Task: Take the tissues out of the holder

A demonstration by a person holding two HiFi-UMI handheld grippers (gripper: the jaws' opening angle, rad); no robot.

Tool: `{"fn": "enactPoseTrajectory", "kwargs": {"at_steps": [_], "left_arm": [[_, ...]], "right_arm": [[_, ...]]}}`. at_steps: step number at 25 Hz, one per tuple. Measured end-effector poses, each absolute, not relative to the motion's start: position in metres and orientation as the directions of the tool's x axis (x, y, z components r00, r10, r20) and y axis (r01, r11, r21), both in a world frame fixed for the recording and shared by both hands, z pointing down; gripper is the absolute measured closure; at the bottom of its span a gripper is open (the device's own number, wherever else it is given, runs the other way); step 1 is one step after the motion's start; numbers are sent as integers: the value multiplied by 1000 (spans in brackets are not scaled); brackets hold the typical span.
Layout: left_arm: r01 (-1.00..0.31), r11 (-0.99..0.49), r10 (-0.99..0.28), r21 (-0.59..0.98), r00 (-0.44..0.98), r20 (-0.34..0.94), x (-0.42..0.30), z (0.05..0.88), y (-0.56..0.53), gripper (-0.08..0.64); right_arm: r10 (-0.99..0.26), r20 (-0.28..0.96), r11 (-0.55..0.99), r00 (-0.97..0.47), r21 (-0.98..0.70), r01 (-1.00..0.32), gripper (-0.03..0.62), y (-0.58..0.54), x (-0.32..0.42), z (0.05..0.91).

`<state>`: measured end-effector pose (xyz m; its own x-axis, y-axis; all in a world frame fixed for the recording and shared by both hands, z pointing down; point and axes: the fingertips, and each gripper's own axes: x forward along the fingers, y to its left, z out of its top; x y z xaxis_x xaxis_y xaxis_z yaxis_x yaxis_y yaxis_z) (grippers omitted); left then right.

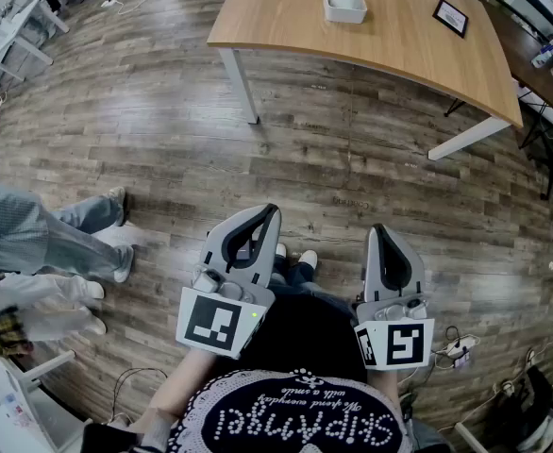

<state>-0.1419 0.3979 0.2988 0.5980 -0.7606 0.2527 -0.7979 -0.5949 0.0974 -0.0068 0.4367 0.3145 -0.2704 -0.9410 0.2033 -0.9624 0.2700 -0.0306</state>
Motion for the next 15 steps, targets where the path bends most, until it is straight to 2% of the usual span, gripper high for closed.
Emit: {"fn": "enactPoseTrajectory", "kwargs": {"at_steps": [15], "left_arm": [[-876, -479, -833, 58, 474, 285, -174, 303, 374, 555]], "right_arm": [[-935, 228, 272, -274, -40, -962, 581, 428, 17, 323]]}}
